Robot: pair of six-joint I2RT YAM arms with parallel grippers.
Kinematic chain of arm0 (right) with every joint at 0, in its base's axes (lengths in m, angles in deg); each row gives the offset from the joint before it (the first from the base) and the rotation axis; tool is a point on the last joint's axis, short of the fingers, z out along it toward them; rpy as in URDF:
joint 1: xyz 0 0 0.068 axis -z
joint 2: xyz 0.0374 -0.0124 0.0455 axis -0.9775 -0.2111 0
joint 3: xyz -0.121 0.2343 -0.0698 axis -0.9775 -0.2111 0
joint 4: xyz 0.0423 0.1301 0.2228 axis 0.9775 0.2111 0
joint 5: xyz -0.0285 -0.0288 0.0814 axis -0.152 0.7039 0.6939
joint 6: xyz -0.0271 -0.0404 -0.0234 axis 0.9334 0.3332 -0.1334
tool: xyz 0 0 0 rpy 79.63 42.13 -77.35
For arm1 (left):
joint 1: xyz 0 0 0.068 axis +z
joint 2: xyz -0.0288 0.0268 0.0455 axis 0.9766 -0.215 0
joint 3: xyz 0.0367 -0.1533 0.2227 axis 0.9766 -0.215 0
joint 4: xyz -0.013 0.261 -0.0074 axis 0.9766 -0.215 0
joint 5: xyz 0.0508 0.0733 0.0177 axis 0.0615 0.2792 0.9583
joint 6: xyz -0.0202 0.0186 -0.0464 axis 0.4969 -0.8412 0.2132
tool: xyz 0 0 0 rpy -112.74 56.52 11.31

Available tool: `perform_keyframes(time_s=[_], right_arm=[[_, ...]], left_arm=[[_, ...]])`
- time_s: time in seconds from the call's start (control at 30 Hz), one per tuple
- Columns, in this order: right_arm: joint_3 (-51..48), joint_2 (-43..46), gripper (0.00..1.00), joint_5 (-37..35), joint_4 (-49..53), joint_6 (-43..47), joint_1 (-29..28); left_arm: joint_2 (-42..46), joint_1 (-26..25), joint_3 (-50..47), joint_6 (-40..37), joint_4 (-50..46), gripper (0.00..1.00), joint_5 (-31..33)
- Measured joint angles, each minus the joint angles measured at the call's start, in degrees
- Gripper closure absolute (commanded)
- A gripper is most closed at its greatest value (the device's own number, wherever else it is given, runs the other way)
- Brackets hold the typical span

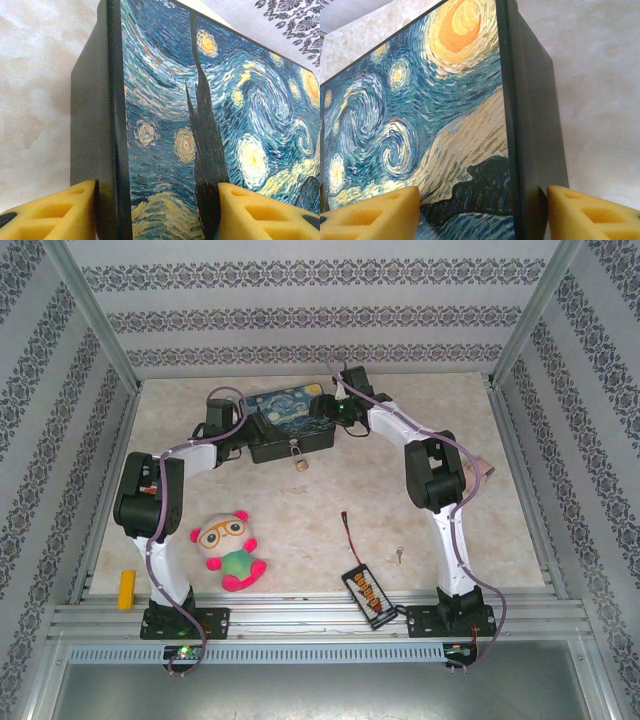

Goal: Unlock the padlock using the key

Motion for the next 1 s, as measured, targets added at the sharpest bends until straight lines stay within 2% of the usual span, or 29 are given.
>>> perform_keyframes(time_s=[0.23,0.43,0.7,0.83,1.0], right_arm=[[-9.6,5.6,0.43,-3.9,-4.9,-0.2,0.4],[-23.8,15.8,0.44,-8.3,-6.4,-1.4,2.3],[-38.6,27.4,0.45,-11.1,-6.7,-2.6,3.4],[-42.6,30.7,0.44,-11.1,-6.9,-2.8,3.0],[-43.1,31.0,0.45,-11.2,-6.9,-2.8,2.3]], left_arm=[[-2.0,-1.9,2.5,-1.0,0.3,0.6,0.2],[-1.9,-7.5,2.4,-1.1,0.5,0.6,0.9],[3.2,-14.7,-5.6,2.0,4.1,0.62,6.1],[6.8,-17.2,-9.9,3.9,4.4,0.62,9.2],[8.9,-18.5,-12.5,6.1,5.0,0.62,12.3]])
